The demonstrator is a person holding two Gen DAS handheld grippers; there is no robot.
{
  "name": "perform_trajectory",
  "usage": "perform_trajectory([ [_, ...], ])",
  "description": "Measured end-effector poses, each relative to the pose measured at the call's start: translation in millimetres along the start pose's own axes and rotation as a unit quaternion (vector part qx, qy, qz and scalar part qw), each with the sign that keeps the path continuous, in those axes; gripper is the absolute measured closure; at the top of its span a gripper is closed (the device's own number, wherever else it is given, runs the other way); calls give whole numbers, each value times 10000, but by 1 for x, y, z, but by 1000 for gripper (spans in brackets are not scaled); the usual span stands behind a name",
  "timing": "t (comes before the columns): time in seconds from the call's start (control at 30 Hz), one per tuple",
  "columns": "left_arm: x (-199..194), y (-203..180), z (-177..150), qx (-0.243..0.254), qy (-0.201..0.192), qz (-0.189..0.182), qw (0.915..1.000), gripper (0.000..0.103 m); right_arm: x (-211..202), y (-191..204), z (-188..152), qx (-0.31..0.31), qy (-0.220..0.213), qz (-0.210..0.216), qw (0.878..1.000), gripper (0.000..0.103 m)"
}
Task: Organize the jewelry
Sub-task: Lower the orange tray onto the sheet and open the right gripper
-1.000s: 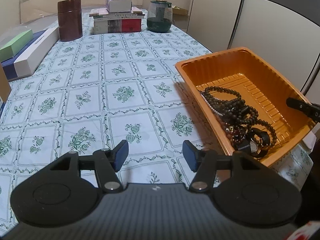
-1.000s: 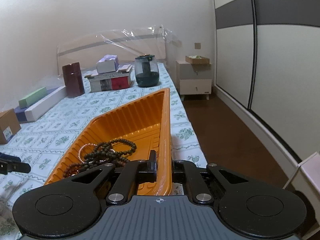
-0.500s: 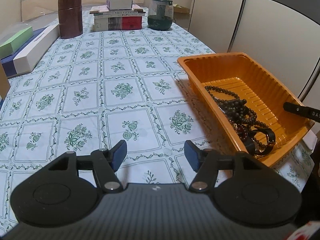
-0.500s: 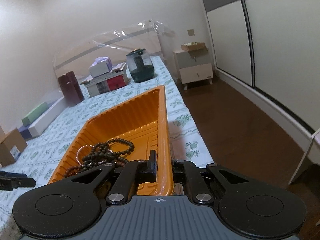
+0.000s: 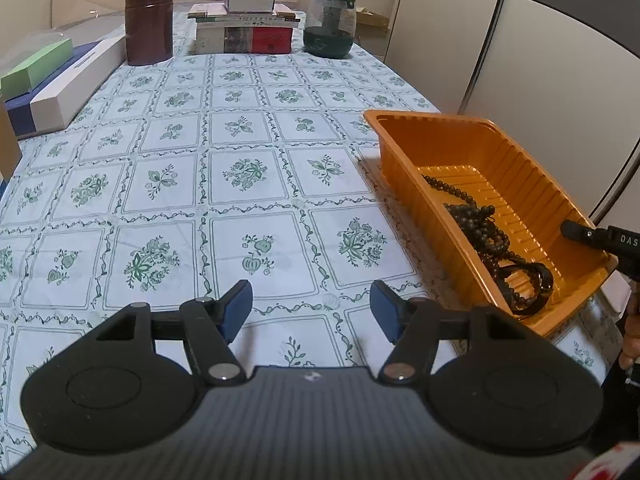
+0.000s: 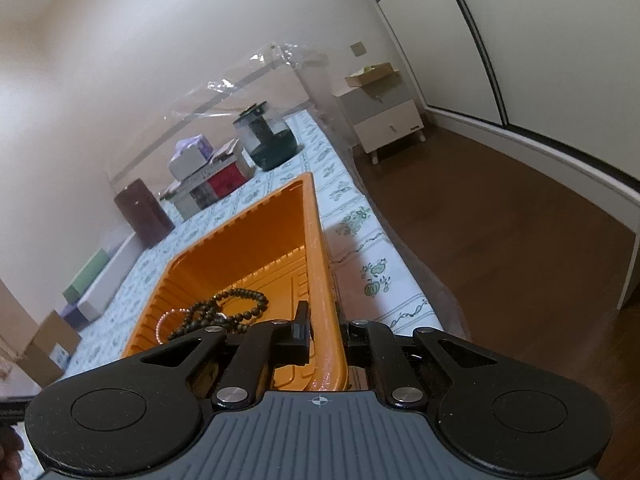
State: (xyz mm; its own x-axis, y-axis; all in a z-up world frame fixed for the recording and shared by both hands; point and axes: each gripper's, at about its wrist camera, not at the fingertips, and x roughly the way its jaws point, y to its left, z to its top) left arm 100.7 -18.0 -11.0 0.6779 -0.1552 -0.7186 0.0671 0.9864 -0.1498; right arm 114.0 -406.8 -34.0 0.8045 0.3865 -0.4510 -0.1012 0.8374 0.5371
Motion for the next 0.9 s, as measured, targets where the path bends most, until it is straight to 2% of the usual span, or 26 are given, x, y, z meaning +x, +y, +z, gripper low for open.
perform_trajectory([
  [0.03,0,0,0,-22,-4,-5,10000,41,-1,-1,0,69,-1,32,10000,89],
  [0.07,0,0,0,-38,-4,-11,10000,41,-2,-3,1,118,-19,36,9999,73],
  [0.1,-1,0,0,-47,-3,-15,10000,41,-3,-3,1,145,-65,34,9999,49],
  [0.17,-2,0,0,-64,-18,-2,10000,40,-8,-2,2,179,-246,12,9995,34],
  [0.27,-5,0,-1,-91,-62,17,9999,35,-14,-3,4,203,-340,-67,9992,33],
  [0.4,-9,2,-3,-167,-77,53,9998,20,-25,-1,8,207,-378,-548,9976,31],
  [0.6,-18,4,-12,-249,33,218,9994,3,-38,21,12,-9,-11,-1238,9923,24],
  [0.7,-25,8,-18,-281,-16,323,9991,1,-44,39,11,-112,112,-1292,9915,19],
  [0.9,-40,17,-29,-415,-3,389,9984,0,-56,81,8,-422,226,-1217,9914,16],
])
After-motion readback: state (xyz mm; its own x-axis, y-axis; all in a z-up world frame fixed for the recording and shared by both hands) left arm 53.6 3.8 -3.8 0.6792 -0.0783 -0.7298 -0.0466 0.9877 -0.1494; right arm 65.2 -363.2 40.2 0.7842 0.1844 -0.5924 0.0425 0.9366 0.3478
